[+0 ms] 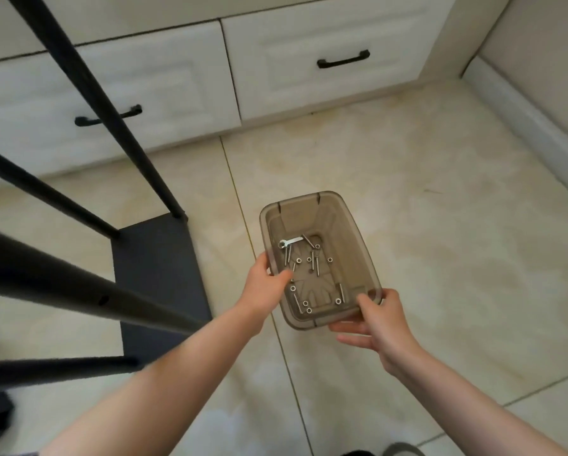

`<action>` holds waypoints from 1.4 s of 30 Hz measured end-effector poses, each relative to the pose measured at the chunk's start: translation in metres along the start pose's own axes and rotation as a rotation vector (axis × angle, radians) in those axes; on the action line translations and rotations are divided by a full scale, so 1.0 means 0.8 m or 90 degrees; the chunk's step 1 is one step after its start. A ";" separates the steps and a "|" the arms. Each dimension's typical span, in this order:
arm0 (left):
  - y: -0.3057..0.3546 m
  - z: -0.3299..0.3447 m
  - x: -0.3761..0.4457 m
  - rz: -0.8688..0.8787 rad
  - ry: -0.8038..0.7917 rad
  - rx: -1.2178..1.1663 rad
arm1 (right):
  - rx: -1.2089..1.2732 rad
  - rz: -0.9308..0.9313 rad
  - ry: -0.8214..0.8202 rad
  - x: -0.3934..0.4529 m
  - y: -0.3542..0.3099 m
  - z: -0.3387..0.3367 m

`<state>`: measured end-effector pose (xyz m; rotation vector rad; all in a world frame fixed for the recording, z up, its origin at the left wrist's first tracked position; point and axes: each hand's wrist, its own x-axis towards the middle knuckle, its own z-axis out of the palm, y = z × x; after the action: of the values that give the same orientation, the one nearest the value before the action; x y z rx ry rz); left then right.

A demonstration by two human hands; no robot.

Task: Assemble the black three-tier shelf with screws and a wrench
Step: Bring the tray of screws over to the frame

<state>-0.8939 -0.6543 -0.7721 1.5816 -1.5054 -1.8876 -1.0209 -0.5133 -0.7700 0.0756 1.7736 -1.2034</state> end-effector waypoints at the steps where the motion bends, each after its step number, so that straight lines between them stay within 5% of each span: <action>1: 0.000 0.000 -0.004 -0.012 0.001 -0.016 | -0.013 0.001 -0.013 -0.002 -0.001 0.000; 9: -0.040 0.005 -0.053 -0.084 -0.057 0.012 | -0.190 -0.005 -0.040 -0.011 -0.021 -0.022; 14: -0.041 0.003 -0.042 -0.066 -0.039 -0.018 | -0.181 -0.128 -0.019 0.012 -0.030 -0.025; 29: -0.004 -0.005 0.007 -0.007 -0.030 -0.021 | -0.207 -0.157 0.032 0.052 -0.056 -0.007; 42: 0.019 -0.071 -0.114 0.062 0.010 0.166 | -0.358 -0.330 0.083 -0.061 -0.089 -0.008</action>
<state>-0.8186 -0.6250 -0.7003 1.5893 -1.8485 -1.6774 -1.0351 -0.5244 -0.6854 -0.6823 2.2668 -1.0085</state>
